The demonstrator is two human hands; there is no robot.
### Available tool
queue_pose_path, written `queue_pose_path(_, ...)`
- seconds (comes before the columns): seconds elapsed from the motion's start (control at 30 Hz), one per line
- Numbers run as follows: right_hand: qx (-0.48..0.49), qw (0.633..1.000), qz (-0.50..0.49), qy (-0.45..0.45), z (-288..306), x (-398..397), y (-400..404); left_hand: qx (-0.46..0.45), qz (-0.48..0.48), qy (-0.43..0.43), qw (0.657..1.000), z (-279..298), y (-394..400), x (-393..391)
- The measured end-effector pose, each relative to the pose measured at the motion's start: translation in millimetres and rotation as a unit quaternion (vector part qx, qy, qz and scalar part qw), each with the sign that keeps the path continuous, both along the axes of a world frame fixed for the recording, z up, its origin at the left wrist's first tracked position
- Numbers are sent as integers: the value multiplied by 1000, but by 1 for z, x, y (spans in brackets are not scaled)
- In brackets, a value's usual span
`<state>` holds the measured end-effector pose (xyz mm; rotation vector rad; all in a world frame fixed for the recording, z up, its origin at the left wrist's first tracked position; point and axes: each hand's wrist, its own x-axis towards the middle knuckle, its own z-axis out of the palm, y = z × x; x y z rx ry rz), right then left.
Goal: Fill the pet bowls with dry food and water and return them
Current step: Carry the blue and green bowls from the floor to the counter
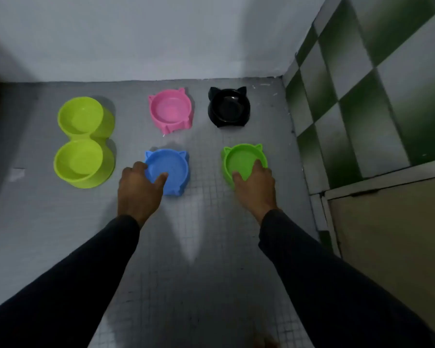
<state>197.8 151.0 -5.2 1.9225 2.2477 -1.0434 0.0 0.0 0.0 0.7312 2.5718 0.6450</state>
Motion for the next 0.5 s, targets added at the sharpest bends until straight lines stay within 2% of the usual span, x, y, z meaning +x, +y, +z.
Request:
queue_pose_path(0.1,17,997,-75,-24,-20,2,6,1,71,-11,997,-23,2,-3)
queue_pose_path(0.27,-5,990,-137,-26,-52,4,13,-3,161,-48,986,-58,3,-6)
queue_pose_path(0.5,4,982,-187,8,-82,12,22,11,219,-71,973,-87,2,-7)
